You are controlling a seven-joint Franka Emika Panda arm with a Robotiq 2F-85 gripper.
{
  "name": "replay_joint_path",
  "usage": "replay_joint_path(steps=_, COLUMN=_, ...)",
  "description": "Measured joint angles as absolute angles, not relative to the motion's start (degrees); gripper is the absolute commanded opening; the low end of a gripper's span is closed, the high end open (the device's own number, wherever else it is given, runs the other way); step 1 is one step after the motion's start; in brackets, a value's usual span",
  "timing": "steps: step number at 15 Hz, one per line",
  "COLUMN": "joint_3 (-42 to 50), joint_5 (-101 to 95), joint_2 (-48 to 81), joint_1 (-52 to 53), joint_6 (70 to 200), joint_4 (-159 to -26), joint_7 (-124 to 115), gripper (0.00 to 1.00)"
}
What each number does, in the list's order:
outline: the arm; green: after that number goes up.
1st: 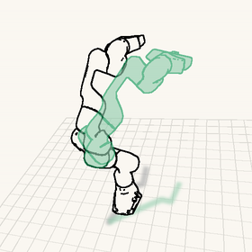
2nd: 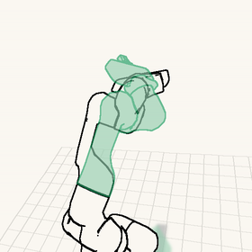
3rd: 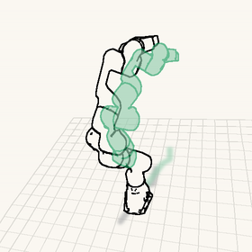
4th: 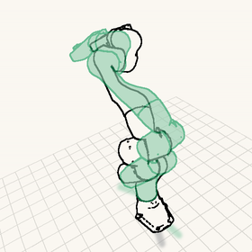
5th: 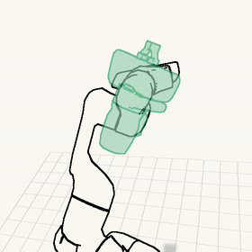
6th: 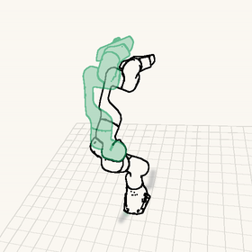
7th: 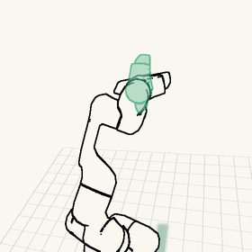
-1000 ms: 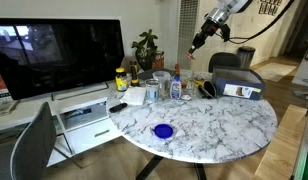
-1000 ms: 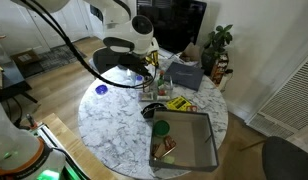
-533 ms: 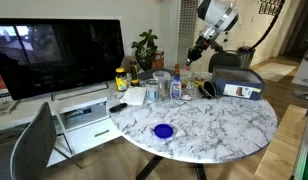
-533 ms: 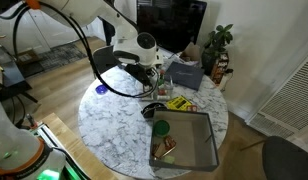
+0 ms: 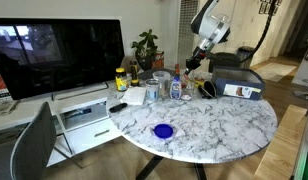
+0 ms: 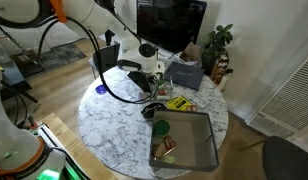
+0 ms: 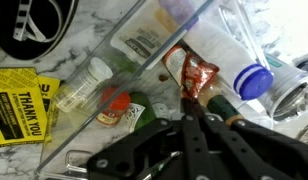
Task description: Remove one red sachet from the box and put it in the clear container
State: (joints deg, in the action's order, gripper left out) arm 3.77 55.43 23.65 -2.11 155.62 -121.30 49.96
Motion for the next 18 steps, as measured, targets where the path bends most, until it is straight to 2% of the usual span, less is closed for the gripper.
replay_joint_path(steps=1, joint_3=3.8, joint_5=55.4, joint_2=24.3, joint_1=-2.1, joint_6=155.6, joint_4=-121.0, joint_7=49.7, gripper=0.16)
replay_joint_path(steps=2, joint_3=3.8, joint_5=55.4, joint_2=24.8, joint_1=-2.1, joint_6=155.6, joint_4=-120.7, joint_7=49.5, gripper=0.27)
replay_joint_path(steps=12, joint_3=4.8, joint_5=52.1, joint_2=22.0, joint_1=-2.2, joint_6=153.9, joint_4=-121.3, joint_7=48.8, gripper=0.99)
replay_joint_path(steps=18, joint_3=7.6, joint_5=30.8, joint_2=8.0, joint_1=-1.8, joint_6=141.0, joint_4=-128.3, joint_7=43.6, gripper=1.0)
